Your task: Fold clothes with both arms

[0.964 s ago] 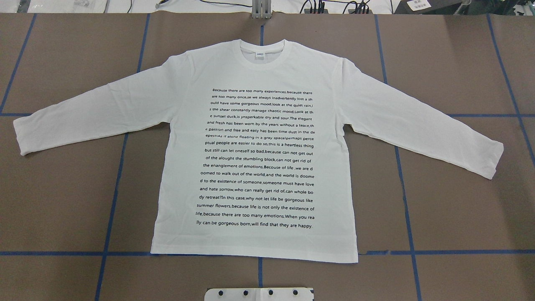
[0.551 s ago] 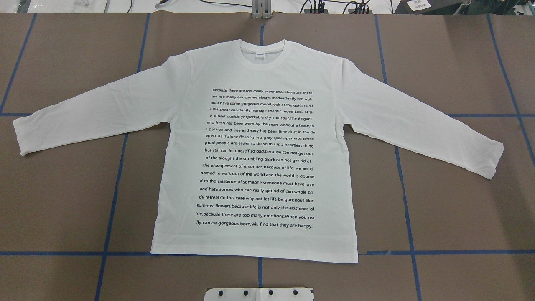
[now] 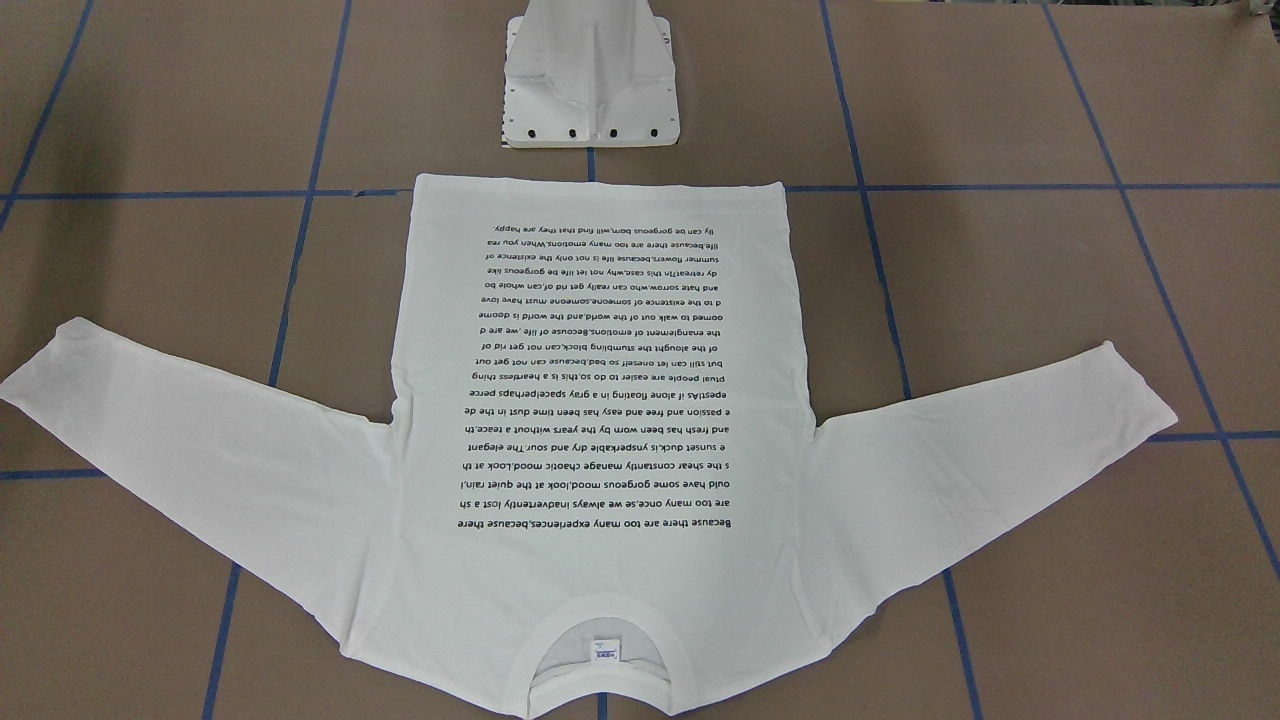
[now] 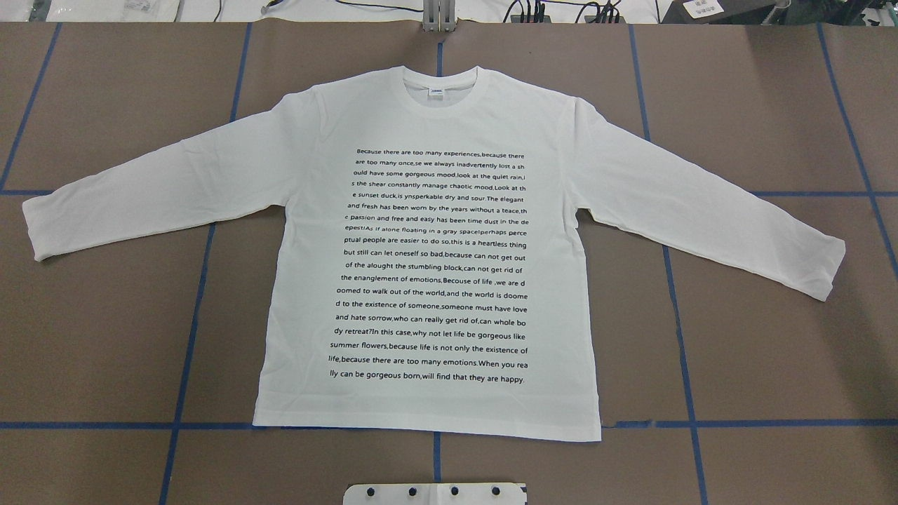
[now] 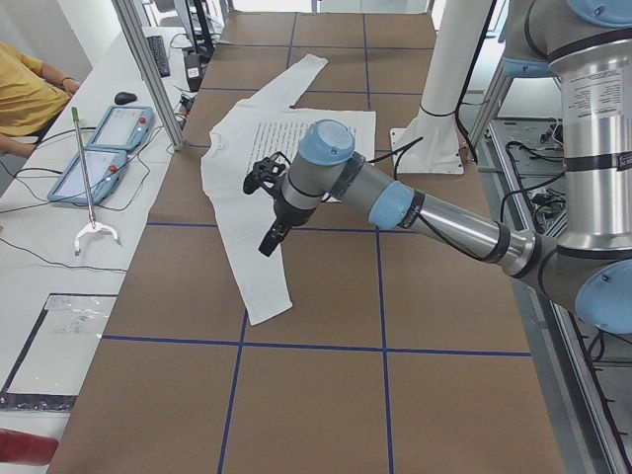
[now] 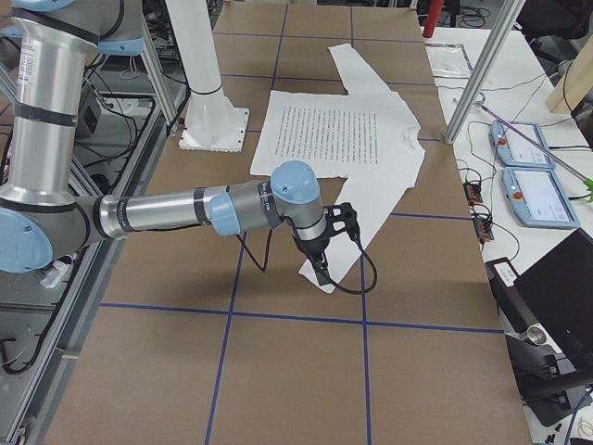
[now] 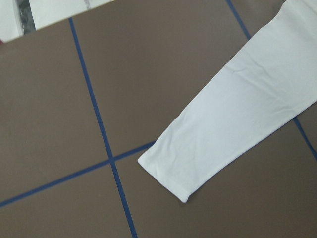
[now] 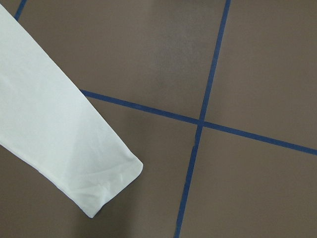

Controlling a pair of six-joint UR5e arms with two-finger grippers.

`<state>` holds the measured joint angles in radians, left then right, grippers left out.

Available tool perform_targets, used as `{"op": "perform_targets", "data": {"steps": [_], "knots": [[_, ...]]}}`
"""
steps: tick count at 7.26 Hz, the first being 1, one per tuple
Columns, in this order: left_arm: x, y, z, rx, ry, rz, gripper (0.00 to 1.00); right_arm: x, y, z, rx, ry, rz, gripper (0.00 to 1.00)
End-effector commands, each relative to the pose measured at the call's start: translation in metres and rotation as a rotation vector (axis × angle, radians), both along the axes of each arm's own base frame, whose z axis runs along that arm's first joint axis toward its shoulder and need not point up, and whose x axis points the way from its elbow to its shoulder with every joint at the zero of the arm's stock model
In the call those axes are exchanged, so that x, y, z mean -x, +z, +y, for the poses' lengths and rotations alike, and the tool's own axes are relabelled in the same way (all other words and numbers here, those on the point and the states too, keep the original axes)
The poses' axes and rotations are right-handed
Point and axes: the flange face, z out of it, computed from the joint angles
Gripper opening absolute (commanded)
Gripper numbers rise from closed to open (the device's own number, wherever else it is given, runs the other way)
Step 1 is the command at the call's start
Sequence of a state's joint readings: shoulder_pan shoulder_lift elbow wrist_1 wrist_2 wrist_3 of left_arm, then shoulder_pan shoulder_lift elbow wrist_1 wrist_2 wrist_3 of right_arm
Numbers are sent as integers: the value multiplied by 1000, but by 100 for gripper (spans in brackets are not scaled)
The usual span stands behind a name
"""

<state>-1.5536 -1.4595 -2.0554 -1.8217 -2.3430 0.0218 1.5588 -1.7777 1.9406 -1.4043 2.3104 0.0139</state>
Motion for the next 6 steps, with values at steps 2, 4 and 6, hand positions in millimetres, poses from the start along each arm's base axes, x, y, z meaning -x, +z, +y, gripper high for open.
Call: {"op": "perform_targets", "data": {"steps": [2,4,6], "knots": [[-5,4,-18,-25,44,44,100,20,-8,-10,-25,33,-37,100],[-5,28,-27,-67,-7,87,100,77,-9,-15,34,43,-73,100],[-5,26,-24,-73,-18,101,100,125,22,-21,55,195,-113,99]]}}
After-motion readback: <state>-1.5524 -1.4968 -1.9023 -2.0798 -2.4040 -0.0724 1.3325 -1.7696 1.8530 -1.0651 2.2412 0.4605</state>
